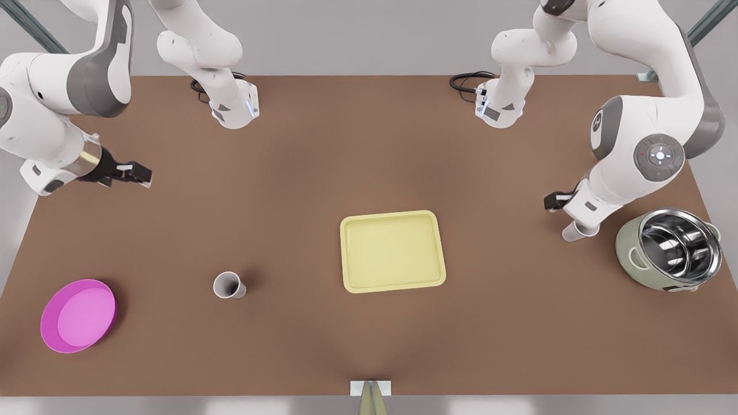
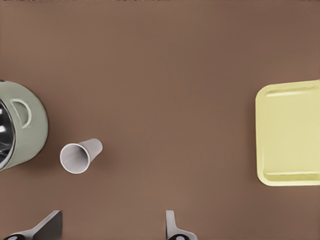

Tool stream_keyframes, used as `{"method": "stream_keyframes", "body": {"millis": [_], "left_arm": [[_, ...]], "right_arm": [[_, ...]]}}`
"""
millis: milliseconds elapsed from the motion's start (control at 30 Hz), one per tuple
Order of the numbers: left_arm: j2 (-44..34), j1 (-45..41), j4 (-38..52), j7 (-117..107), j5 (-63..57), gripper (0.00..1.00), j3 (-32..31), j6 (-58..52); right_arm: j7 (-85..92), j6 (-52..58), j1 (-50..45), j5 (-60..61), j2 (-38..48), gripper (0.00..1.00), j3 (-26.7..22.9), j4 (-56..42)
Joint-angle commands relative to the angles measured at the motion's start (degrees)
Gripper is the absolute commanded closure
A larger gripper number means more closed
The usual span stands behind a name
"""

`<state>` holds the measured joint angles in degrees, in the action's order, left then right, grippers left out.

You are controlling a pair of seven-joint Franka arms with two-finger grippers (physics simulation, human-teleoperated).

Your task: Use both arms to respectively pick up the white IKEA cups from the middle-left and middle-right positions, then place the white IKEA cups onto the middle-middle tray, ensuring that the cups remain upright and do not tip over

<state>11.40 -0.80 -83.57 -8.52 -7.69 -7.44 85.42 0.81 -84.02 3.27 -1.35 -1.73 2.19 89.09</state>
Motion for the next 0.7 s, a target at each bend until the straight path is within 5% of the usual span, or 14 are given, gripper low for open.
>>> {"method": "stream_keyframes", "body": {"millis": [0, 100, 300, 667], "left_arm": [[-0.1, 0.0, 0.0, -2.8, 0.2, 0.0, 0.1, 2.3], [1.5, 0.0, -2.8, 3.4, 2.6, 0.0, 5.9, 7.2], [4.9, 1.9, -20.8, 19.8, 5.4, 0.0, 20.5, 32.6], [9.5, 7.1, -33.3, 21.8, 8.7, 0.0, 23.9, 46.4]], "right_arm": [[0.6, -2.8, -0.1, 0.3, 0.1, 0.0, 0.0, 0.4], [0.8, -6.4, -0.2, -0.1, -1.7, 0.0, -0.2, 1.5], [0.8, -23.8, -0.5, -0.8, -21.1, 0.0, 0.0, -1.5], [0.5, -43.8, -4.1, -1.5, -31.5, 0.0, 0.3, -0.8]]}}
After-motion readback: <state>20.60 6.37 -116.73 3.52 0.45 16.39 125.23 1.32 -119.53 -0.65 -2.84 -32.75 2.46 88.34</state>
